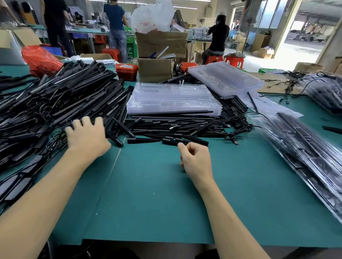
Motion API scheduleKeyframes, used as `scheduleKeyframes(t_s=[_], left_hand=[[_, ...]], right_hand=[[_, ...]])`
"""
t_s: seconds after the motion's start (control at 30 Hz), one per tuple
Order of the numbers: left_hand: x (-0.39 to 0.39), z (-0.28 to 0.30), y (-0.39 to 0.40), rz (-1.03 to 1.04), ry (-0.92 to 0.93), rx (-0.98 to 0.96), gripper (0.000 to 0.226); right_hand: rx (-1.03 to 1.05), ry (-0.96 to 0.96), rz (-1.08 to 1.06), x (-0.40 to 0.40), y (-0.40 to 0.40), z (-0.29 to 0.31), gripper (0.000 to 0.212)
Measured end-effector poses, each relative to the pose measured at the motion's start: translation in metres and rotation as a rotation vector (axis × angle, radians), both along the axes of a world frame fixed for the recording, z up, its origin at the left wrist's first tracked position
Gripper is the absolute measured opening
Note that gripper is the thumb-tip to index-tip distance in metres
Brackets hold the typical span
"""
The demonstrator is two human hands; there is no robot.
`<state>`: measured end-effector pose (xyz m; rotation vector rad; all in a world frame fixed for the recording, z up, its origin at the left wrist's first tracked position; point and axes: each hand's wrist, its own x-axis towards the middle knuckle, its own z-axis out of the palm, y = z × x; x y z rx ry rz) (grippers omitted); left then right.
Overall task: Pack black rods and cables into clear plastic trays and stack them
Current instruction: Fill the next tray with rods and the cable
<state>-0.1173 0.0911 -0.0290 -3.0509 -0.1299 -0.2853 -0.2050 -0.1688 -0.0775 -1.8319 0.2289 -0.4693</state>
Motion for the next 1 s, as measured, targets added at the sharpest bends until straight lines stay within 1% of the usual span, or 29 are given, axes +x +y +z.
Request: scheduleKeyframes(t_s=[0.03, 0.1, 0.17, 0.23, 0.33, 0.4, 0.43, 0.5, 0.53, 0.57, 0.6, 0.63, 0.7, 0.73, 0.77, 0.83, 0.93, 1.0], left_hand=[[0.006, 0.001, -0.006, -0.083, -0.006, -0.072, 0.058], [0.019, 0.003, -0.018, -0.286, -0.045, -0.192, 0.064], [0.034, 0.005, -0.03, -0.411, -0.012, -0.215, 0.064], [0.05, 0.005, -0.04, -0.451, 0.075, -0.198, 0.062], [0.071, 0.005, -0.053, -0.412, 0.232, -0.119, 0.055], [0.079, 0.004, -0.06, -0.381, 0.256, -0.07, 0.049], [0.082, 0.004, -0.063, -0.379, 0.213, -0.065, 0.044], [0.089, 0.003, -0.068, -0.399, 0.043, -0.096, 0.037], [0.092, 0.003, -0.071, -0.411, -0.041, -0.114, 0.039], [0.095, 0.002, -0.073, -0.421, -0.087, -0.127, 0.044], [0.099, 0.002, -0.074, -0.426, -0.066, -0.122, 0.052], [0.103, 0.002, -0.074, -0.428, 0.005, -0.102, 0.057], [0.111, 0.002, -0.076, -0.409, 0.192, -0.049, 0.059], [0.114, 0.001, -0.078, -0.4, 0.237, -0.057, 0.059], [0.116, 0.002, -0.08, -0.39, 0.235, -0.096, 0.057], [0.116, 0.004, -0.086, -0.363, 0.164, -0.174, 0.054], [0.117, 0.009, -0.091, -0.331, 0.166, -0.135, 0.05], [0.121, 0.013, -0.092, -0.317, 0.158, -0.112, 0.043]], right_hand=[[0.001, 0.0, 0.0, 0.0, 0.0, 0.0, 0.048], [0.0, -0.001, 0.001, 0.001, 0.0, 0.0, 0.048], [-0.013, 0.001, -0.001, 0.001, 0.0, 0.0, 0.048], [-0.029, 0.004, -0.001, 0.001, 0.001, 0.0, 0.047], [-0.044, 0.013, -0.005, 0.001, 0.002, 0.001, 0.047], [-0.059, 0.023, -0.011, 0.002, 0.002, 0.001, 0.046], [-0.073, 0.031, -0.015, 0.002, 0.002, 0.001, 0.046], [-0.099, 0.054, -0.027, 0.004, 0.003, 0.001, 0.046], [-0.111, 0.064, -0.033, 0.005, 0.003, 0.001, 0.046], [-0.123, 0.071, -0.038, 0.005, 0.004, 0.002, 0.046], [-0.133, 0.074, -0.041, 0.005, 0.004, 0.003, 0.045], [-0.139, 0.075, -0.042, 0.006, 0.004, 0.003, 0.045], [-0.143, 0.08, -0.042, 0.006, 0.005, 0.003, 0.044], [-0.141, 0.084, -0.041, 0.006, 0.005, 0.002, 0.044], [-0.138, 0.087, -0.04, 0.006, 0.005, 0.002, 0.043], [-0.149, 0.096, -0.041, 0.006, 0.005, 0.0, 0.043], [-0.164, 0.098, -0.039, 0.006, 0.005, 0.0, 0.043], [-0.165, 0.099, -0.035, 0.005, 0.005, 0.0, 0.043]])
